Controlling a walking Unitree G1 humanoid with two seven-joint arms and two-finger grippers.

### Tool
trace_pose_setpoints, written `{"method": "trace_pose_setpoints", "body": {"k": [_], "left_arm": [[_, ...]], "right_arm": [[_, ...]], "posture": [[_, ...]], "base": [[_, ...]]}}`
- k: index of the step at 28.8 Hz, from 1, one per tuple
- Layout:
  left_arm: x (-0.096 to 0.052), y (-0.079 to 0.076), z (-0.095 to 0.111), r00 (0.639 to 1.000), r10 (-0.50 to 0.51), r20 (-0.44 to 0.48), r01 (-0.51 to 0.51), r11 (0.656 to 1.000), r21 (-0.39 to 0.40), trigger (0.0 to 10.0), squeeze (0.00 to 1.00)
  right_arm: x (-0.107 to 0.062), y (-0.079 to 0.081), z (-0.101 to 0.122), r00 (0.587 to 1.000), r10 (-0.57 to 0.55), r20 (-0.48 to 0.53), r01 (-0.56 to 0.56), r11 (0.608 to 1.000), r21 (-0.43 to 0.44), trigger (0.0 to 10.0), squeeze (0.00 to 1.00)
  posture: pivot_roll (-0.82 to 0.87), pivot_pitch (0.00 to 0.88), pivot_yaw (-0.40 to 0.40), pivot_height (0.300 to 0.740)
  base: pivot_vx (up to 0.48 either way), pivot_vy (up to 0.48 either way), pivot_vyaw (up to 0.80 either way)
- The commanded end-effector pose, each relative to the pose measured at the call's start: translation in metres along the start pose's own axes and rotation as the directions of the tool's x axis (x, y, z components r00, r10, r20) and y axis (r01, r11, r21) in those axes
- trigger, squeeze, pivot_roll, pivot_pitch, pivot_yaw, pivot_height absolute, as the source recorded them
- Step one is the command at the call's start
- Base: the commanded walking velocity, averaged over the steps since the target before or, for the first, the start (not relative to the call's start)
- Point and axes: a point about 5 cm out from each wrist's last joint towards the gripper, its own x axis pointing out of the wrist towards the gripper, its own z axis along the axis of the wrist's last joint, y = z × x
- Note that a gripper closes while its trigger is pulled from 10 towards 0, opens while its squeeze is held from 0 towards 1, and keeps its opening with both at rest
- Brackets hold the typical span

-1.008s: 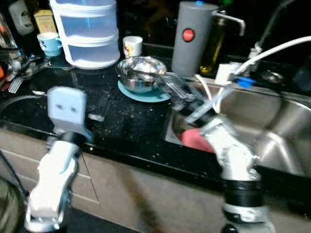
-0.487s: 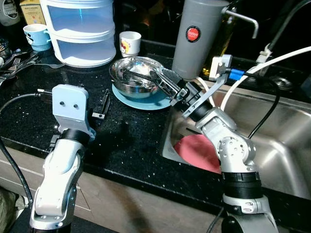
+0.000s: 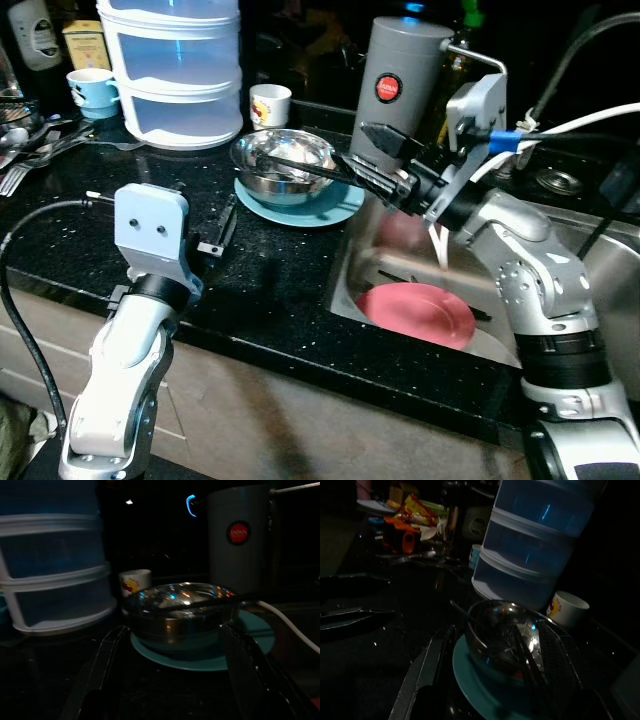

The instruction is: Kitchen organization

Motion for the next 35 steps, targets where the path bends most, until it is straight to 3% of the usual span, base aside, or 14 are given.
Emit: {"method": "trace_pose_setpoints", "body": {"k": [1,2,3,6,14,27,31,35], "left_arm": [[-0.001,-0.002,-0.005,0.999,-0.021,-0.031,0.021,1.0,-0.009,10.0,0.0],[-0.002,-0.003,-0.009,0.998,-0.034,-0.061,0.032,0.999,-0.024,10.0,0.0],[-0.002,-0.003,-0.009,0.998,-0.034,-0.061,0.032,0.999,-0.024,10.0,0.0],[-0.011,-0.003,-0.029,0.971,-0.076,-0.228,0.052,0.992,-0.112,10.0,0.0],[-0.023,0.005,-0.037,0.937,-0.085,-0.338,0.055,0.994,-0.098,10.0,0.0],[-0.022,0.001,-0.033,0.931,-0.104,-0.35,0.068,0.991,-0.113,10.0,0.0],[-0.017,0.0,-0.028,0.934,-0.119,-0.336,0.084,0.989,-0.118,10.0,0.0],[-0.016,0.0,-0.026,0.934,-0.128,-0.334,0.094,0.989,-0.115,10.0,0.0]], "right_arm": [[0.001,0.001,-0.001,0.999,0.001,-0.039,-0.005,0.995,-0.102,10.0,0.0],[0.001,-0.001,-0.007,0.994,-0.023,-0.107,-0.001,0.976,-0.219,10.0,0.0],[0.001,-0.001,-0.007,0.994,-0.023,-0.107,-0.001,0.976,-0.219,10.0,0.0],[0.01,-0.007,-0.021,0.974,-0.113,-0.194,0.01,0.884,-0.467,10.0,0.0],[0.014,-0.004,-0.027,0.969,-0.088,-0.232,-0.057,0.831,-0.554,10.0,0.0],[0.017,-0.001,-0.031,0.952,0.008,-0.306,-0.203,0.764,-0.612,10.0,0.0],[0.02,0.001,-0.036,0.93,0.002,-0.367,-0.26,0.71,-0.655,10.0,0.0],[0.022,0.001,-0.039,0.923,-0.013,-0.384,-0.269,0.691,-0.671,10.0,0.0]], "posture": [[0.18,0.0,-0.059,0.74],[0.18,0.0,-0.058,0.74],[0.18,0.0,-0.058,0.74],[0.19,0.0,-0.057,0.74],[0.2,0.0,-0.068,0.74],[0.19,0.0,-0.076,0.74],[0.19,0.0,-0.073,0.74],[0.18,0.0,-0.07,0.74]], "base": [[0.0,0.0,0.0],[0.0,0.0,0.0],[0.0,0.0,0.0],[0.0,0.0,0.0],[0.0,0.0,0.0],[0.0,0.0,0.0],[0.0,0.0,0.0],[0.0,0.0,0.0]]}}
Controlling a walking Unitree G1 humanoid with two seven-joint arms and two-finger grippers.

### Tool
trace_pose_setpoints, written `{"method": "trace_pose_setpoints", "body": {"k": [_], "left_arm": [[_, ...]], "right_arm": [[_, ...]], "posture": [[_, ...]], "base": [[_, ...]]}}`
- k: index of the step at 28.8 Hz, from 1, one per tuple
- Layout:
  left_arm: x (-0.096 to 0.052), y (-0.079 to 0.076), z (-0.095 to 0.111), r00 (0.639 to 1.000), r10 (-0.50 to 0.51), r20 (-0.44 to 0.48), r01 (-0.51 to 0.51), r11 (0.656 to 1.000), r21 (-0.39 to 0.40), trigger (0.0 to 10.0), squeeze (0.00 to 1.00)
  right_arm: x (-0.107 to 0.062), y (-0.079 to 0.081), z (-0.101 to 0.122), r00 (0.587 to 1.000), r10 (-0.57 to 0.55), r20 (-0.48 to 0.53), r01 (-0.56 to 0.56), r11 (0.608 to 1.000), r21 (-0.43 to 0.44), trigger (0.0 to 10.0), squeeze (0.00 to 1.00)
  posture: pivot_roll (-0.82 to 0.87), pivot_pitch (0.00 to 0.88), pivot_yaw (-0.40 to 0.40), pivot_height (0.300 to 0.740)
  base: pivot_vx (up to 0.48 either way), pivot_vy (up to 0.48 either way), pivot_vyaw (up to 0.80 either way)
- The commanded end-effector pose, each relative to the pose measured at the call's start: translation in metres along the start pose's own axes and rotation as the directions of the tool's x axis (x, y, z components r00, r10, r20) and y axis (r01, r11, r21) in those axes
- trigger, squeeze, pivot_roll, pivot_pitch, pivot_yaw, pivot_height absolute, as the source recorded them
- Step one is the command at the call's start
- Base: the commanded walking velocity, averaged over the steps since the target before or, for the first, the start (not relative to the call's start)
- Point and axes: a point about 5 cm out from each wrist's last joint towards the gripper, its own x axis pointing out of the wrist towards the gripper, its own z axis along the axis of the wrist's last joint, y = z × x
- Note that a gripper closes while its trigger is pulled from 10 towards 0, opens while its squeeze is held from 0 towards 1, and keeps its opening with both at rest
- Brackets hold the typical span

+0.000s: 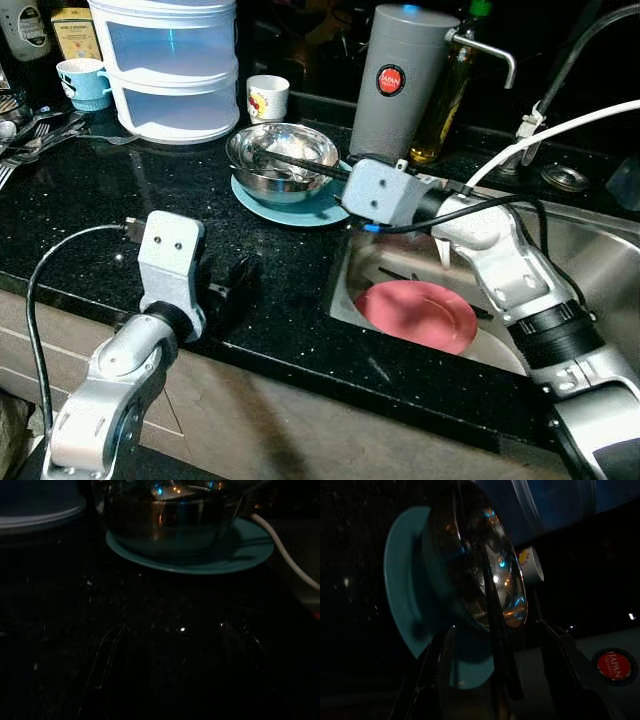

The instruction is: Kitchen organization

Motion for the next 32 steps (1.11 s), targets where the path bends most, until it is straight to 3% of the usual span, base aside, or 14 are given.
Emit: {"method": "trace_pose_setpoints", "body": {"k": [1,9,16,17,32], "left_arm": [[-0.001,-0.001,0.002,1.0,-0.016,-0.003,0.016,1.0,0.011,10.0,0.0],[0.004,-0.006,0.007,0.999,-0.035,0.007,0.035,0.999,0.014,10.0,0.0],[0.006,-0.009,0.006,0.999,-0.047,0.0,0.047,0.999,0.012,10.0,0.0],[0.006,-0.009,0.006,0.999,-0.047,0.0,0.047,0.999,0.012,10.0,0.0],[0.007,-0.009,0.008,0.999,-0.043,0.007,0.043,0.999,0.013,10.0,0.0]], "right_arm": [[0.003,0.0,0.0,1.0,0.006,-0.016,-0.006,0.999,-0.041,10.0,0.0],[0.013,0.002,0.005,0.997,-0.032,-0.069,0.024,0.993,-0.119,10.0,0.0],[0.017,0.004,0.011,0.998,-0.024,-0.059,0.016,0.992,-0.128,9.7,0.0],[0.017,0.005,0.012,0.998,-0.018,-0.058,0.011,0.992,-0.127,0.0,0.0],[0.018,0.002,0.015,0.998,-0.032,-0.06,0.023,0.99,-0.143,0.0,0.0]], "posture": [[0.18,0.0,-0.069,0.74],[0.18,0.0,-0.064,0.74],[0.17,0.0,-0.065,0.74],[0.17,0.0,-0.066,0.74],[0.16,0.0,-0.069,0.74]], "base": [[0.0,0.0,0.0],[0.0,0.0,0.0],[0.0,0.0,0.0],[0.0,0.0,0.0],[0.0,0.0,0.0]]}}
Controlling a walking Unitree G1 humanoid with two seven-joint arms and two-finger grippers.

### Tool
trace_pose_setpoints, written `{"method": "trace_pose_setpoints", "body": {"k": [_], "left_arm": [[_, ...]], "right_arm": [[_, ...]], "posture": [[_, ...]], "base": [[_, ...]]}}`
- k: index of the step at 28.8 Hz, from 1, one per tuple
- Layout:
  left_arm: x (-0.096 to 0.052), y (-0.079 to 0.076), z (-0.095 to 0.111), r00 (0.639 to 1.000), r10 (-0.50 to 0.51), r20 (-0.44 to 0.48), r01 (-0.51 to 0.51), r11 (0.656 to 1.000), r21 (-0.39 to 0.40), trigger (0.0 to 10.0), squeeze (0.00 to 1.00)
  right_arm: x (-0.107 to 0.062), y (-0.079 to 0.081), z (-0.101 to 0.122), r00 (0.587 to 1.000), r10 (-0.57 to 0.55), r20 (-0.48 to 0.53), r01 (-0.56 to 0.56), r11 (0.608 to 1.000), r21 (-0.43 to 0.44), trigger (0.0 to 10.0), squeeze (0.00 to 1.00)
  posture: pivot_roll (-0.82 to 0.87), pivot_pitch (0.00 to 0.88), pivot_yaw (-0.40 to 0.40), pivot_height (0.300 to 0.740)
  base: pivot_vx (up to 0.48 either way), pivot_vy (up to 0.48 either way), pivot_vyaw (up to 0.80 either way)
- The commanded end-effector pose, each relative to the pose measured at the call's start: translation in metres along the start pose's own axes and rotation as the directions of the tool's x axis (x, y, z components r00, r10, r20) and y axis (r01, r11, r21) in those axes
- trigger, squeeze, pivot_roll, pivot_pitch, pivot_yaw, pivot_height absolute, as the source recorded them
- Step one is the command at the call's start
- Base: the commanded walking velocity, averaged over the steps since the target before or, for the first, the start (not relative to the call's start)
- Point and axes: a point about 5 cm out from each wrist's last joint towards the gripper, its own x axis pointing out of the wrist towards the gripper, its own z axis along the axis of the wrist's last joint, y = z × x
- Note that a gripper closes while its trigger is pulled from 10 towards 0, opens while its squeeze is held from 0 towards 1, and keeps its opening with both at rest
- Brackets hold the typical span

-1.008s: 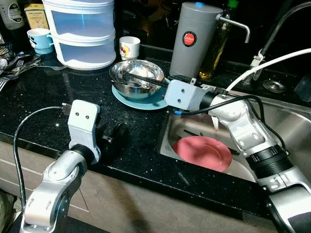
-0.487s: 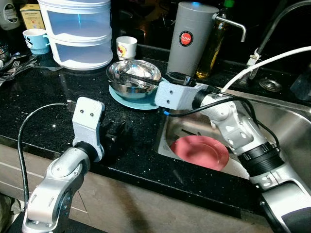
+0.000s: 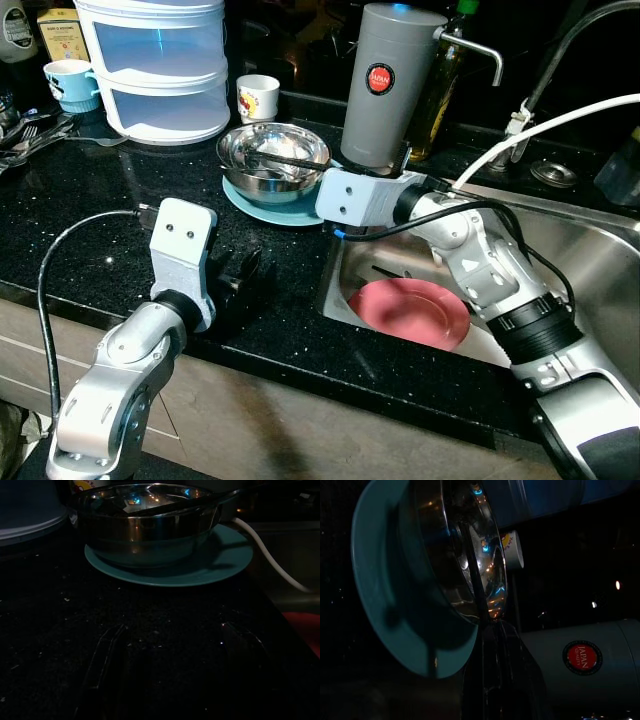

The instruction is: Kitchen organization

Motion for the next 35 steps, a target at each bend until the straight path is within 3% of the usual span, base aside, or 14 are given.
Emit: {"method": "trace_pose_setpoints", "body": {"k": [1,5,9,16,24,25,27,28,33,35], "left_arm": [[0.002,-0.003,0.001,1.0,-0.013,-0.001,0.013,1.0,-0.001,10.0,0.0],[0.002,-0.003,0.001,1.0,-0.013,-0.001,0.013,1.0,-0.001,10.0,0.0],[0.002,-0.001,0.003,1.0,-0.005,0.008,0.005,1.0,0.005,10.0,0.0],[0.003,-0.001,0.004,1.0,-0.005,0.013,0.005,1.0,0.006,10.0,0.0],[0.004,-0.002,0.005,1.0,-0.008,0.016,0.007,1.0,0.008,10.0,0.0],[0.004,-0.002,0.005,1.0,-0.008,0.016,0.008,1.0,0.009,10.0,0.0],[0.004,-0.002,0.005,1.0,-0.008,0.016,0.008,1.0,0.009,10.0,0.0],[0.004,-0.002,0.005,1.0,-0.008,0.015,0.008,1.0,0.009,10.0,0.0],[0.004,-0.002,0.004,1.0,-0.008,0.015,0.008,1.0,0.009,10.0,0.0],[0.004,-0.003,0.005,1.0,-0.009,0.016,0.009,1.0,0.009,10.0,0.0]], "right_arm": [[0.001,-0.001,0.005,1.0,0.004,0.01,-0.004,1.0,-0.021,0.0,0.0],[0.0,-0.003,0.005,1.0,-0.007,0.013,0.007,1.0,-0.019,0.0,0.0],[-0.004,-0.025,0.01,0.987,-0.142,0.079,0.133,0.985,0.106,0.0,0.0],[-0.007,-0.04,0.014,0.965,-0.236,0.112,0.215,0.961,0.173,0.0,0.0],[-0.008,-0.039,0.015,0.966,-0.223,0.132,0.197,0.963,0.186,0.0,0.0],[-0.008,-0.028,0.016,0.978,-0.14,0.152,0.107,0.973,0.205,10.0,0.84],[-0.008,-0.023,0.017,0.981,-0.102,0.162,0.066,0.975,0.214,10.0,0.84],[-0.008,-0.017,0.016,0.985,-0.055,0.166,0.019,0.978,0.209,10.0,1.0],[-0.007,-0.001,0.015,0.987,0.051,0.154,-0.077,0.982,0.17,10.0,1.0],[-0.003,0.005,0.012,0.988,0.097,0.123,-0.111,0.987,0.114,10.0,1.0]], "posture": [[0.16,0.0,-0.069,0.74],[0.17,0.0,-0.068,0.74],[0.17,0.0,-0.063,0.74],[0.16,0.0,-0.059,0.74],[0.16,0.0,-0.056,0.74],[0.16,0.0,-0.056,0.74],[0.16,0.0,-0.056,0.74],[0.16,0.0,-0.057,0.74],[0.16,0.0,-0.059,0.74],[0.16,0.0,-0.062,0.74]], "base": [[0.0,0.0,0.0],[0.0,0.0,0.0],[0.0,0.0,0.0],[0.0,0.0,0.0],[0.0,0.0,0.0],[0.0,0.0,0.0],[0.0,0.0,0.0],[0.0,0.0,0.0],[0.0,0.0,0.0],[0.0,0.0,0.0]]}}
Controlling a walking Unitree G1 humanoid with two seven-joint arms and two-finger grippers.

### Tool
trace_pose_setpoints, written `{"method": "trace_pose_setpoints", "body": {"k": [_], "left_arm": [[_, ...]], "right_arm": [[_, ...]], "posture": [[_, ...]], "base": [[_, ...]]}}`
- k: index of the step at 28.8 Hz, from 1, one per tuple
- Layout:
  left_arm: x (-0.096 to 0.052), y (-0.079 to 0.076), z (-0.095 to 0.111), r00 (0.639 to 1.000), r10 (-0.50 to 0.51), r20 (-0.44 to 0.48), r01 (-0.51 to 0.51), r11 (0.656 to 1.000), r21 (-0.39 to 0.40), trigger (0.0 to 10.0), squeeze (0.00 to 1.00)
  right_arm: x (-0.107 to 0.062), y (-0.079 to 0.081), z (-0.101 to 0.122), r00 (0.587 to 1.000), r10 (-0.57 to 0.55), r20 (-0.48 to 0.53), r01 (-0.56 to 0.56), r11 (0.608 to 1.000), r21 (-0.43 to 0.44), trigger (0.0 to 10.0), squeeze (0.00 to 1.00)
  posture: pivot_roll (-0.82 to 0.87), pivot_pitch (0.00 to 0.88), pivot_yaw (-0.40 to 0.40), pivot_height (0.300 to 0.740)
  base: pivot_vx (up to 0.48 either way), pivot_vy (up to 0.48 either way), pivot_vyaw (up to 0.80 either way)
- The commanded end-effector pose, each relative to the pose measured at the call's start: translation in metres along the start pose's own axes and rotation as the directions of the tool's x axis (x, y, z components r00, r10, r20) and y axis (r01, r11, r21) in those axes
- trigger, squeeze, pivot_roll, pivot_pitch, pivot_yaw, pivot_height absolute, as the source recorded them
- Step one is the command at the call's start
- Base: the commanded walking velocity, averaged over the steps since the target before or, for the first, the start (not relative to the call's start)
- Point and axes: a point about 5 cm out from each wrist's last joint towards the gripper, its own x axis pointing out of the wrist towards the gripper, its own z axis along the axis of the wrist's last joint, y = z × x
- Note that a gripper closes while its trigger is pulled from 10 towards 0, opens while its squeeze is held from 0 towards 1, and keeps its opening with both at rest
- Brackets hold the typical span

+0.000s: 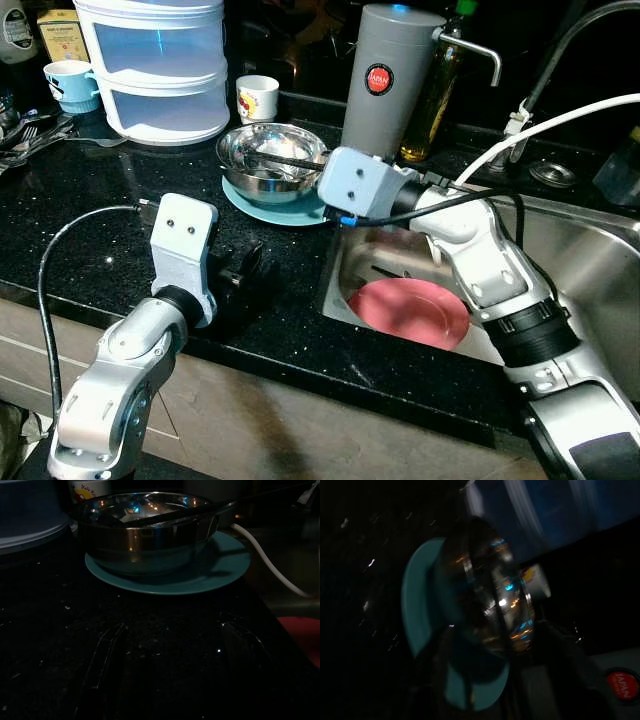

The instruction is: Kitchen organization

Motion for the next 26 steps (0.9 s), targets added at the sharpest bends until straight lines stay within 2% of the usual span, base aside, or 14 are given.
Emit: {"method": "trace_pose_setpoints", "body": {"k": [1,7,8,9,10,15,17,20,23,24,25,26], "left_arm": [[0.002,-0.003,0.0,1.0,-0.01,0.002,0.01,1.0,0.002,10.0,0.0],[0.003,-0.004,0.001,1.0,-0.008,0.005,0.008,1.0,0.002,10.0,0.0],[0.003,-0.004,0.001,1.0,-0.009,0.005,0.009,1.0,0.001,10.0,0.0],[0.003,-0.004,0.001,1.0,-0.009,0.005,0.009,1.0,0.001,10.0,0.0],[0.003,-0.005,0.001,1.0,-0.011,0.008,0.011,1.0,-0.001,10.0,0.0],[0.004,-0.006,0.001,1.0,-0.012,0.01,0.013,1.0,-0.004,10.0,0.0],[0.005,-0.008,0.001,1.0,-0.012,0.013,0.013,1.0,-0.007,10.0,0.0],[0.006,-0.008,0.001,1.0,-0.011,0.014,0.011,1.0,-0.007,10.0,0.0],[0.007,-0.008,0.001,1.0,-0.01,0.015,0.01,1.0,-0.008,10.0,0.0],[0.007,-0.008,0.001,1.0,-0.011,0.016,0.011,1.0,-0.008,10.0,0.0],[0.007,-0.008,0.001,1.0,-0.012,0.016,0.012,1.0,-0.008,10.0,0.0],[0.007,-0.009,0.001,1.0,-0.013,0.018,0.013,1.0,-0.008,10.0,0.0]], "right_arm": [[0.003,0.003,-0.004,0.999,0.029,-0.037,-0.031,0.998,-0.053,10.0,1.0],[0.01,-0.006,-0.006,0.995,0.009,-0.096,-0.024,0.988,-0.154,10.0,1.0],[0.011,-0.008,-0.006,0.994,0.014,-0.111,-0.033,0.984,-0.177,10.0,0.94],[0.011,-0.008,-0.006,0.994,0.014,-0.111,-0.033,0.984,-0.177,10.0,0.94],[0.018,-0.012,-0.003,0.989,0.039,-0.143,-0.073,0.97,-0.234,10.0,0.0],[0.023,-0.014,-0.001,0.984,0.064,-0.168,-0.109,0.957,-0.268,10.0,0.0],[0.03,-0.012,-0.001,0.97,0.115,-0.216,-0.176,0.941,-0.288,10.0,0.0],[0.034,-0.009,-0.001,0.952,0.159,-0.261,-0.233,0.93,-0.284,10.0,0.0],[0.039,-0.01,0.003,0.944,0.167,-0.283,-0.243,0.934,-0.26,10.0,0.0],[0.04,-0.011,0.004,0.943,0.169,-0.288,-0.245,0.937,-0.249,8.5,0.0],[0.041,-0.011,0.005,0.94,0.173,-0.294,-0.247,0.94,-0.236,4.9,0.0],[0.042,-0.012,0.006,0.937,0.174,-0.302,-0.247,0.943,-0.225,0.0,0.0]], "posture": [[0.16,0.0,-0.062,0.74],[0.16,0.0,-0.067,0.74],[0.16,0.0,-0.068,0.74],[0.16,0.0,-0.068,0.74],[0.16,0.0,-0.068,0.74],[0.15,0.0,-0.075,0.74],[0.15,0.0,-0.082,0.74],[0.14,0.0,-0.084,0.74],[0.13,0.0,-0.083,0.74],[0.13,0.0,-0.083,0.74],[0.13,0.0,-0.083,0.74],[0.13,0.0,-0.084,0.74]], "base": [[0.0,0.0,0.0],[0.0,0.0,0.0],[0.0,0.0,0.0],[0.0,0.0,0.0],[0.0,0.0,0.0],[0.0,0.0,0.0],[0.0,0.0,0.0],[0.0,0.0,0.0],[0.0,0.0,0.0],[0.0,0.0,0.0],[0.0,0.0,0.0],[0.0,0.0,0.0]]}}
